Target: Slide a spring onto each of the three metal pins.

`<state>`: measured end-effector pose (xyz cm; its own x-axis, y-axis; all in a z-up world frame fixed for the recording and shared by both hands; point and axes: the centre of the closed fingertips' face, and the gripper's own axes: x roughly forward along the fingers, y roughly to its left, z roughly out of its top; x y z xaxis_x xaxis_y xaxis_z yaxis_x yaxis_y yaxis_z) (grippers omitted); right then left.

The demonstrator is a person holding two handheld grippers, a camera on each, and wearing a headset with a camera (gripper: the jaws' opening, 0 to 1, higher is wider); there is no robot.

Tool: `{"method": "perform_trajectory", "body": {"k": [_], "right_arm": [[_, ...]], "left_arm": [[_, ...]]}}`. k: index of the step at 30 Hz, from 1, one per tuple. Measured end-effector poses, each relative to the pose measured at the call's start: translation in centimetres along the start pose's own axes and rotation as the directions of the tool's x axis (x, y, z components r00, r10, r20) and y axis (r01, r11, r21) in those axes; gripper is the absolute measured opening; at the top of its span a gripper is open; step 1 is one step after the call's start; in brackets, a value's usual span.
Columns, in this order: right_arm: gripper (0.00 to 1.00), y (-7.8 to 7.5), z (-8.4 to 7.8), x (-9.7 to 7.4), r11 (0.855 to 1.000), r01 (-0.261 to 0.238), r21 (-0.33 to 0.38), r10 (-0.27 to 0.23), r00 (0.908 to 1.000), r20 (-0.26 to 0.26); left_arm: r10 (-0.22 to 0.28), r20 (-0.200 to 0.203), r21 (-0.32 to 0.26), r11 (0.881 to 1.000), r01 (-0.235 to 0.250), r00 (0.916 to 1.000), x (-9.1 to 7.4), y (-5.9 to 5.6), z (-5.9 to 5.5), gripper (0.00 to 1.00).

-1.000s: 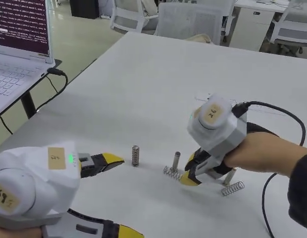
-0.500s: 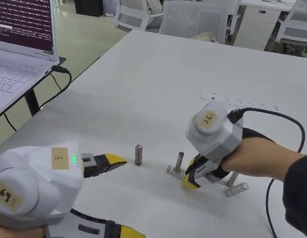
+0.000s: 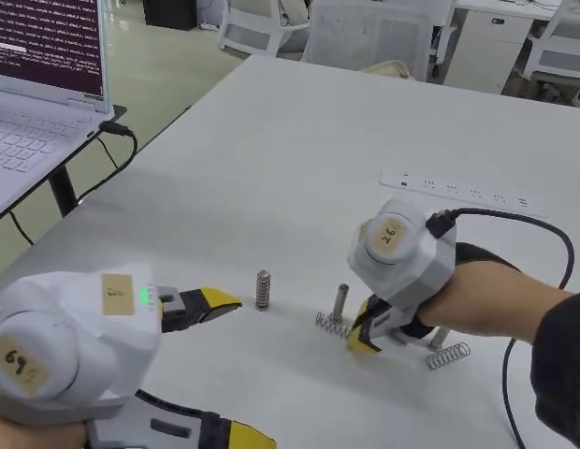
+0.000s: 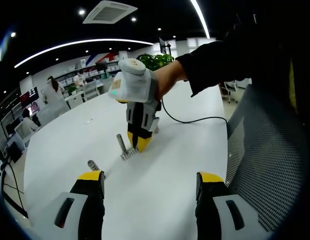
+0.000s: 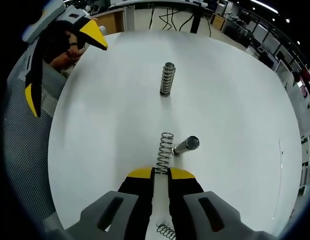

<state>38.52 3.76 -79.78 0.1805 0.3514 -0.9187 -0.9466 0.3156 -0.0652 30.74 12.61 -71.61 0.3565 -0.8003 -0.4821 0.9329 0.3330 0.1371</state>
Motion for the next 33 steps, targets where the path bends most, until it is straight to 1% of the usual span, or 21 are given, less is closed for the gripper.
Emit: {"method": "perform_trajectory", "body": {"k": [2, 8, 10, 13, 14, 21, 24, 28, 33], "right_arm": [[0.08, 0.2, 0.1, -0.3, 1.0, -0.003, -0.004, 0.003, 1.0, 0.004], [0.08, 1.3, -0.2, -1.2, 0.999, -0.033, -0.015, 0.032, 0.9994, -0.013], [0.08, 1.6, 0.0, -1.6, 0.999, -0.04, -0.014, 0.04, 0.9992, -0.004], [0.08, 2.7, 0.2, -2.5, 0.997, -0.077, -0.01, 0.077, 0.997, 0.001], [0.08, 3.2, 0.3, -3.0, 0.995, -0.097, -0.007, 0.097, 0.9953, 0.005], [0.08, 5.2, 0.8, -5.4, 0.988, -0.155, -0.022, 0.156, 0.9878, 0.006], [0.08, 6.5, 1.5, -6.6, 0.98, -0.196, -0.038, 0.197, 0.9802, 0.019], [0.08, 7.4, 2.1, -7.7, 0.974, -0.219, -0.054, 0.22, 0.9753, 0.019], [0.08, 8.2, 2.8, -8.3, 0.971, -0.223, -0.087, 0.224, 0.9744, 0.011]], "left_arm": [[-0.004, -0.001, 0.001, 1.0, 0.004, 1.0, 0.0, -0.1, 0.0, 0.71], [-0.018, -0.016, 0.017, 1.0, 0.018, 0.9997, 0.3, -0.3, 0.0, 0.69], [-0.025, -0.016, 0.025, 0.999, 0.025, 0.9996, 0.5, -0.3, 0.2, 0.68], [-0.029, -0.014, 0.03, 0.999, 0.029, 0.9995, 0.7, -0.3, 0.4, 0.66], [-0.034, -0.013, 0.034, 0.999, 0.034, 0.9993, 0.8, -0.3, 0.4, 0.66], [-0.058, -0.025, 0.058, 0.997, 0.059, 0.998, 1.5, -0.6, 0.5, 0.62], [-0.075, -0.024, 0.069, 0.995, 0.076, 0.9969, 1.7, -0.9, 0.7, 0.59], [-0.092, -0.024, 0.09, 0.992, 0.094, 0.9955, 2.0, -1.1, 1.3, 0.55], [-0.105, -0.019, 0.12, 0.987, 0.107, 0.9943, 2.3, -1.3, 1.9, 0.48]]}}
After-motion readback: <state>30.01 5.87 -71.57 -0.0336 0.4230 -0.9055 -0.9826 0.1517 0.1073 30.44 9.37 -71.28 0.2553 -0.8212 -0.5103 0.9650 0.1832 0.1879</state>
